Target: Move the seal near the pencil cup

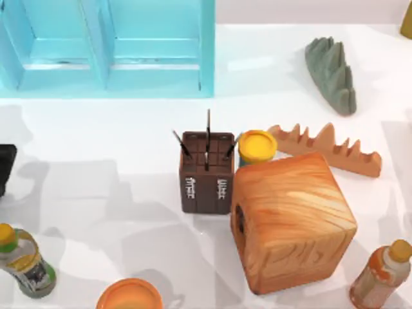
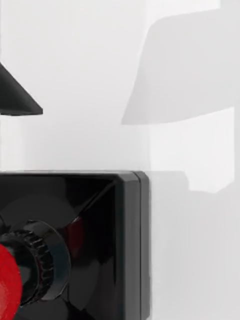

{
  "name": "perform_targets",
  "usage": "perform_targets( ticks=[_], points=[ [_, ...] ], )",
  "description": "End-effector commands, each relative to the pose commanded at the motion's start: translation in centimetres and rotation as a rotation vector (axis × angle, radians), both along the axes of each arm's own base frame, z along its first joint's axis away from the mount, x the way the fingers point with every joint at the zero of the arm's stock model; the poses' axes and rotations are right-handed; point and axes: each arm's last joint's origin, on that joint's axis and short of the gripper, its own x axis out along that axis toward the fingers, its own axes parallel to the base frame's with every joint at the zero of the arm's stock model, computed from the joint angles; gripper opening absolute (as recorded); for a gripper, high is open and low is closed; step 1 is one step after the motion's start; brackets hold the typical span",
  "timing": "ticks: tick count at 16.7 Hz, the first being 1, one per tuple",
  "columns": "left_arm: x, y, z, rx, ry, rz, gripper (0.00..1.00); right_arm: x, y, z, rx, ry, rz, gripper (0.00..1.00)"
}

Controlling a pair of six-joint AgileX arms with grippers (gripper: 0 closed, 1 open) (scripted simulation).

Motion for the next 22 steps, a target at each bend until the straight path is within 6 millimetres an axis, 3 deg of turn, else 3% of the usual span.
perform_targets(
  ticks=[3, 16, 22],
  points=[
    [0.0, 0.0, 0.0, 0.0, 0.0, 0.0, 1.0, 0.0, 0.0, 0.0, 0.0, 0.0, 0.0, 1.0],
    [0.0, 0.0, 0.0, 0.0, 0.0, 0.0, 0.02, 0.0, 0.0, 0.0, 0.0, 0.0, 0.0, 1.0],
    [0.0, 0.0, 0.0, 0.0, 0.0, 0.0, 0.0, 0.0, 0.0, 0.0, 0.0, 0.0, 0.0, 1.0]
  ],
)
